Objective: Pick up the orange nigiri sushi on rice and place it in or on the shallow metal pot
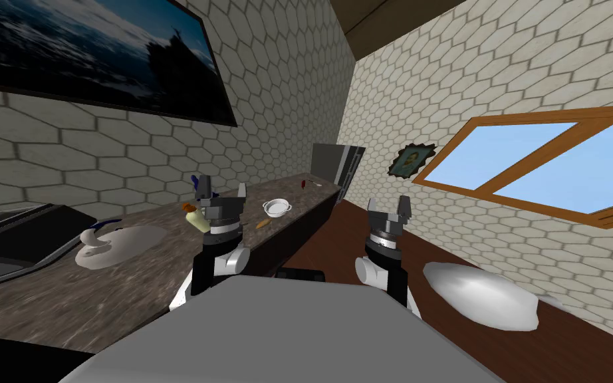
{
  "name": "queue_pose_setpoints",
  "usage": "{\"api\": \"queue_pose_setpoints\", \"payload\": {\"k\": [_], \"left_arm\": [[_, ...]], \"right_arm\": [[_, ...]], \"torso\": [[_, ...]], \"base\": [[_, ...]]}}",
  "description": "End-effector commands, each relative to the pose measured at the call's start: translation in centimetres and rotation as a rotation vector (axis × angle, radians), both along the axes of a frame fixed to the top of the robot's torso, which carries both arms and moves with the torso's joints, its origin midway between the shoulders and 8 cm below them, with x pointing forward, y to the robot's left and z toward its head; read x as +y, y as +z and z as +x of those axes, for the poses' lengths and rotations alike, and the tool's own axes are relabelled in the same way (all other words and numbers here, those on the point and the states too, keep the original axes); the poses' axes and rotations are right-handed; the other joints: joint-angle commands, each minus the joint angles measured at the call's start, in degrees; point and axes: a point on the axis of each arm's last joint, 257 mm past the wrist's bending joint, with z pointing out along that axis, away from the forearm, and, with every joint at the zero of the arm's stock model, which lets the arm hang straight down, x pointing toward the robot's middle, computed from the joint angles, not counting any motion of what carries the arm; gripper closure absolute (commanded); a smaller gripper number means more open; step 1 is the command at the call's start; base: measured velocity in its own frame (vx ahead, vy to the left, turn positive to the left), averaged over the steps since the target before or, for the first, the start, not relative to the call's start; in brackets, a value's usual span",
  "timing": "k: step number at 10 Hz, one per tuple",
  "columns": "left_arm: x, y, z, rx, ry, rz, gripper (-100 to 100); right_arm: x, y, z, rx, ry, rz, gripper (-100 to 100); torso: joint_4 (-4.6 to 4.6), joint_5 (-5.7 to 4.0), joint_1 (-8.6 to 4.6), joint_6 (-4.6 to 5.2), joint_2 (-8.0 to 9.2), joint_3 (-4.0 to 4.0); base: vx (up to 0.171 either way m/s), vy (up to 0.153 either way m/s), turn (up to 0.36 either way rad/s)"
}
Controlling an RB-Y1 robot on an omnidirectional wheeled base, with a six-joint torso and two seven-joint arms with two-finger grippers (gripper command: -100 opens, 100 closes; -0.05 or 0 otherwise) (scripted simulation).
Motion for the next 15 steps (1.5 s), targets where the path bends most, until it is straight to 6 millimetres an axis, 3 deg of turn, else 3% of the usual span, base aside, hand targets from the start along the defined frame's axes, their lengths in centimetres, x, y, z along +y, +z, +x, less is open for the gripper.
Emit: {"api": "queue_pose_setpoints", "payload": {"k": [1, 15], "left_arm": [[-0.5, -0.1, 0.8, 0.021, -0.027, 0.019, -100], [-2.7, -3.9, 9.9, 0.305, -0.211, 0.066, -100]], "right_arm": [[0.0, 0.0, 0.0, 0.0, 0.0, 0.0, 0], [0.0, 0.0, 0.0, 0.0, 0.0, 0.0, 0]], "torso": [[0.0, 0.0, 0.0, 0.0, 0.0, 0.0], [0.06, 0.01, 0.01, 0.01, 0.25, 0.15]], "base": [[-0.045, -0.012, 0.072], [-0.092, -0.004, 0.074]]}}
